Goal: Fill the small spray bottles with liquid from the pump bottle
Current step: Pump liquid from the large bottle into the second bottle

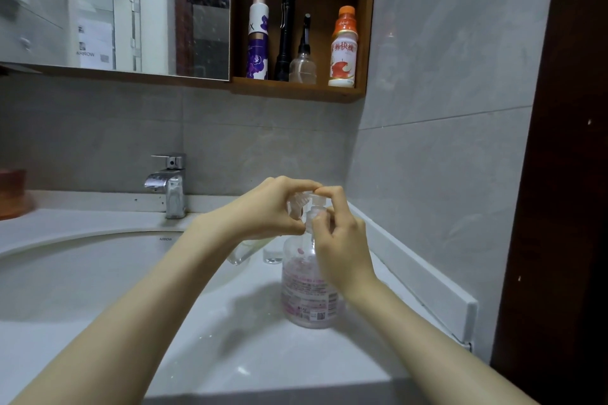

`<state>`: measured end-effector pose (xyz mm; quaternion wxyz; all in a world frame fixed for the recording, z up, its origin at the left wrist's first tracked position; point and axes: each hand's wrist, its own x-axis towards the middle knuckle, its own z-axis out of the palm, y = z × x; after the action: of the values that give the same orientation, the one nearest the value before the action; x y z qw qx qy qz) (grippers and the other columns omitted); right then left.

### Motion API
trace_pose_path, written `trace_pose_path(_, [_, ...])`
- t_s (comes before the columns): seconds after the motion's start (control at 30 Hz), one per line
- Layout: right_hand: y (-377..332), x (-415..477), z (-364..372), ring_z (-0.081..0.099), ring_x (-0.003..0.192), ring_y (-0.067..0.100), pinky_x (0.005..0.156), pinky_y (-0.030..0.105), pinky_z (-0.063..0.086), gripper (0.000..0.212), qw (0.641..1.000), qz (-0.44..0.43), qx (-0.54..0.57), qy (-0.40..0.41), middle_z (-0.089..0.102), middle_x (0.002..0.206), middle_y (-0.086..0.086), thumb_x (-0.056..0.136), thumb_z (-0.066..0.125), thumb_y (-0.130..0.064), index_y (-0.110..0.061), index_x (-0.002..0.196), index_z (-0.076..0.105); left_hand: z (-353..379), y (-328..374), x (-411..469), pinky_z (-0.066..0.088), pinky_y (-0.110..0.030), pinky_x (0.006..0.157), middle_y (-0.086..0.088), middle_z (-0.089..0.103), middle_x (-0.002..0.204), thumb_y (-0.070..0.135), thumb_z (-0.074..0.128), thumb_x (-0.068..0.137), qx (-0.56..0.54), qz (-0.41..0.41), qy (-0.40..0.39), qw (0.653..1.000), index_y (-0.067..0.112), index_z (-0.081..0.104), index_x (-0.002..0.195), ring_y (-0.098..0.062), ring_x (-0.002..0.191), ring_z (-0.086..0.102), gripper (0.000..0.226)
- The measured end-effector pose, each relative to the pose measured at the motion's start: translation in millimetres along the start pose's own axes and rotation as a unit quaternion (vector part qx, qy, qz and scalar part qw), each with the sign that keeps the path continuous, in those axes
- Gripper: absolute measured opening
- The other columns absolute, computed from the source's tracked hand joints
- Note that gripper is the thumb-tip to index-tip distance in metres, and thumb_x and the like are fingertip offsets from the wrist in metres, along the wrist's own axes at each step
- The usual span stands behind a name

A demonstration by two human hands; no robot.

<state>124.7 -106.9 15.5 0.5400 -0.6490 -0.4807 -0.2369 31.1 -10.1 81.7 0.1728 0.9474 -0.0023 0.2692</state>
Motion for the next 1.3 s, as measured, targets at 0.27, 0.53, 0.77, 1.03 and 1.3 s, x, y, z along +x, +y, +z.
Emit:
trace_pose_path(0.27, [1,-6,0,0.037,0.044,0.013,0.048,0.029,0.028,0.043,1.000,-0.006,-0.019,0.009,0.039,0.044,-0.005,0.080,0.020,-0.046,-0.041,0.116,0.044,0,4,-3,0.031,-0.007,0.048,0.020,0.050,0.044,0.001,0.064,0.073,-0.017,-0.010,0.010,1.000,0.025,0.060,0.119,0.001,0.043,0.044,0.053])
trace_pose_path(0.53, [2,-6,-2,0.039,0.046,0.013,0.049,0.029,0.030,0.045,1.000,-0.009,-0.026,0.006,0.040,0.046,-0.005,0.079,0.019,-0.047,-0.045,0.118,0.042,-1,5,-3,0.032,-0.008,0.047,0.022,0.050,0.043,0.000,0.064,0.073,-0.010,-0.015,0.002,1.000,0.026,0.058,0.122,0.002,0.043,0.045,0.056])
trace_pose_path(0.77, [2,-5,0,0.036,0.045,0.013,0.049,0.029,0.029,0.039,1.000,-0.013,-0.019,0.013,0.034,0.045,-0.004,0.085,0.027,-0.036,-0.038,0.119,0.046,-2,3,-2,0.034,-0.008,0.048,0.023,0.051,0.044,0.001,0.066,0.073,-0.003,-0.013,0.001,1.000,0.025,0.058,0.124,0.003,0.045,0.047,0.057])
trace_pose_path(1.03, [2,1,1,0.036,0.047,0.014,0.050,0.033,0.030,0.032,1.000,-0.011,-0.012,0.014,0.035,0.045,-0.007,0.083,0.029,-0.026,-0.022,0.107,0.049,4,-2,1,0.033,-0.009,0.050,0.017,0.051,0.046,0.000,0.064,0.071,0.007,-0.012,0.021,1.000,0.027,0.060,0.119,0.003,0.046,0.047,0.056])
trace_pose_path(1.3, [-11,3,-10,0.040,0.049,0.014,0.051,0.030,0.030,0.030,0.999,0.026,0.001,-0.046,0.039,0.049,-0.006,0.085,0.026,-0.026,-0.022,0.106,0.047,0,0,3,0.035,-0.010,0.050,0.012,0.055,0.061,0.004,0.064,0.070,0.020,-0.025,0.003,0.999,0.027,0.058,0.116,0.005,0.050,0.049,0.052])
